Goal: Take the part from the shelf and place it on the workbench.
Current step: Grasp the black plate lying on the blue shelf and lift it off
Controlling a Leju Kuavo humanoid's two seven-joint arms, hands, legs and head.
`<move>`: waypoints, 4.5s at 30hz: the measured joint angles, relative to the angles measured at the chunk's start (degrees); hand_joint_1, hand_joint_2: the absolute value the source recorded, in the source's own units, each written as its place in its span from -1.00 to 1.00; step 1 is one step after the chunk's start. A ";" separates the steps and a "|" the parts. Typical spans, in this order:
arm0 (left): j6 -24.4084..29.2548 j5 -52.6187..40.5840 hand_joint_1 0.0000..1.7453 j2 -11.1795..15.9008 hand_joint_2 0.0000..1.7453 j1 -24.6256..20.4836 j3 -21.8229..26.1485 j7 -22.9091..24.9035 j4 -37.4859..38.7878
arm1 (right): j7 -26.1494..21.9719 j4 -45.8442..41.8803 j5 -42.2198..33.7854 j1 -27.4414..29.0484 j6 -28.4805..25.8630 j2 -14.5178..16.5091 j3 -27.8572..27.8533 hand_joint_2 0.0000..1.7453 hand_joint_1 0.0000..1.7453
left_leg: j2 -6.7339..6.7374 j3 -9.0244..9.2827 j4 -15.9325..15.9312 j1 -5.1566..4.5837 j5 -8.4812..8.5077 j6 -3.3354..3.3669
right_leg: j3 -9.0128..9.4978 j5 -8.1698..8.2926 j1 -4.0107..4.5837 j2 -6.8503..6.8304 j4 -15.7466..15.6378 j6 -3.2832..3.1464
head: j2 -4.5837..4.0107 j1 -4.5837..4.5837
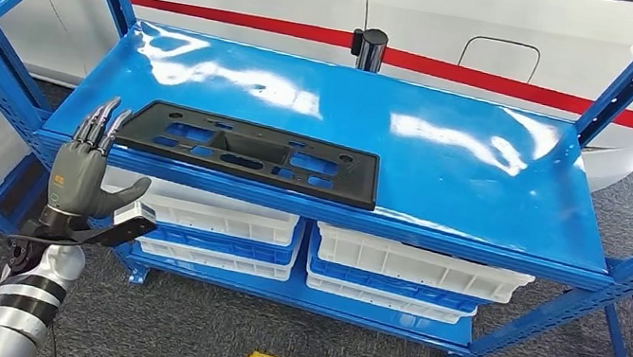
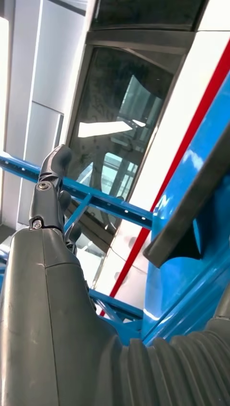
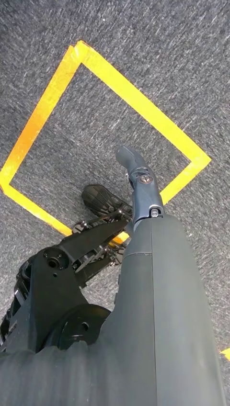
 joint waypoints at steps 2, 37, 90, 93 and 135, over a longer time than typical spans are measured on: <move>0.00 0.00 -1.00 -0.26 1.00 0.08 0.15 -0.02 -0.47 | 0.00 0.01 0.00 -0.03 0.00 0.00 0.00 1.00 -1.00 | -0.01 0.00 0.00 0.00 0.00 0.00 | 0.00 0.00 0.00 -0.01 0.00 0.00 | 0.00 0.00; 0.15 -11.62 -1.00 5.91 1.00 -21.35 -20.52 23.86 28.18 | 2.25 0.07 4.01 -2.50 -0.51 0.53 3.71 1.00 -1.00 | 0.00 0.06 0.01 -0.11 0.08 -0.05 | 0.04 0.06 -0.11 0.00 0.02 0.06 | 0.00 0.01; 0.26 -19.23 1.00 -2.14 1.00 -20.78 -23.25 20.14 27.19 | 2.82 0.09 5.44 -3.80 -0.16 0.96 5.25 1.00 -1.00 | 0.00 0.03 0.02 -0.15 0.08 -0.04 | 0.03 0.06 -0.16 0.00 0.02 0.06 | 0.00 0.00; 0.26 -19.30 1.00 -2.19 1.00 -20.44 -22.68 19.75 26.76 | 2.82 0.09 5.48 -3.80 -0.16 0.96 5.25 1.00 -1.00 | 0.01 0.03 0.02 -0.14 0.08 -0.04 | 0.03 0.06 -0.15 0.00 0.02 0.06 | 0.00 0.00; 0.09 -11.84 1.00 -8.76 1.00 -4.92 -5.54 -1.23 -3.50 | 0.48 0.11 3.43 -2.47 0.75 0.97 5.14 1.00 -1.00 | 0.02 -0.10 0.01 -0.15 0.07 -0.04 | -0.12 0.05 -0.14 0.01 0.01 0.06 | 0.00 -0.01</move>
